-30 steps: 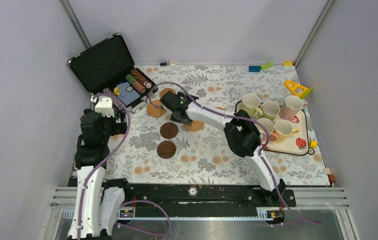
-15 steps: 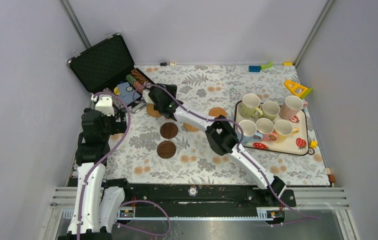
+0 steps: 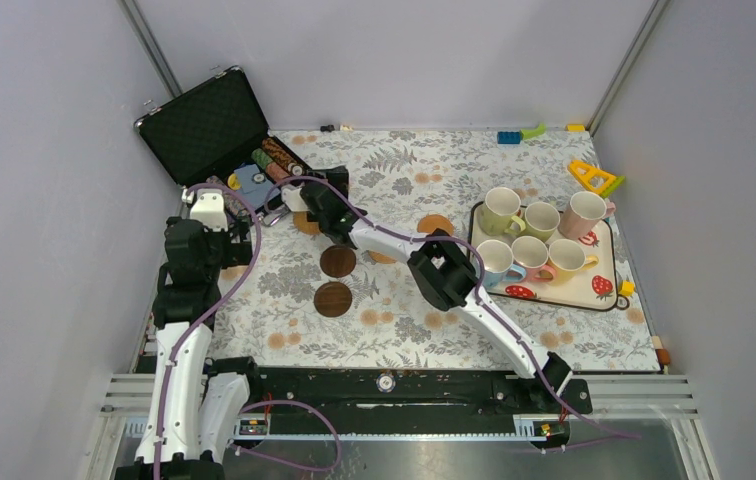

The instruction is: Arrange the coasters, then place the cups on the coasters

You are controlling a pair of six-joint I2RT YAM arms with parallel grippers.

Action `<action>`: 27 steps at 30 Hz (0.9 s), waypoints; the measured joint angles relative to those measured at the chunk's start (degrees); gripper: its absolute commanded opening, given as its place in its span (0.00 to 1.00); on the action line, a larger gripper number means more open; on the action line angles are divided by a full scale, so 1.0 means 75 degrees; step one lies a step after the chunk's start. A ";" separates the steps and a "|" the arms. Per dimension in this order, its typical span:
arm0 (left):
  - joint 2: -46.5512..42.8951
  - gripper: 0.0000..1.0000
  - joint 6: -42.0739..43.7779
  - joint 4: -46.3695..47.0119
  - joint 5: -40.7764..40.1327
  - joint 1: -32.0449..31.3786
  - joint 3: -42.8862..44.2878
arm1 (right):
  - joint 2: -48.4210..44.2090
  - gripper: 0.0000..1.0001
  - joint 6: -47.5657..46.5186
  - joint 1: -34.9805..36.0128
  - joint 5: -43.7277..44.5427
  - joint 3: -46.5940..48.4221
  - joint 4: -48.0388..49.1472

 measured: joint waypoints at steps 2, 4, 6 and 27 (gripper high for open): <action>0.0006 0.99 0.0000 0.0015 -0.0003 0.0000 0.0000 | -0.0221 0.99 -0.0017 -0.0003 -0.0070 -0.0326 0.0058; 0.0026 0.99 0.0000 0.0032 -0.0006 0.0000 0.0000 | -0.0262 0.99 -0.0114 -0.0009 -0.0184 -0.0356 0.0184; 0.0044 0.99 0.0000 0.0032 -0.0015 0.0000 0.0000 | -0.0259 0.99 -0.0306 -0.0009 -0.0259 -0.0318 0.0321; 0.0452 0.99 0.0003 0.0047 -0.0090 0.0026 -0.0003 | -0.0393 0.99 -0.0921 -0.0484 -0.1396 -0.0583 0.0041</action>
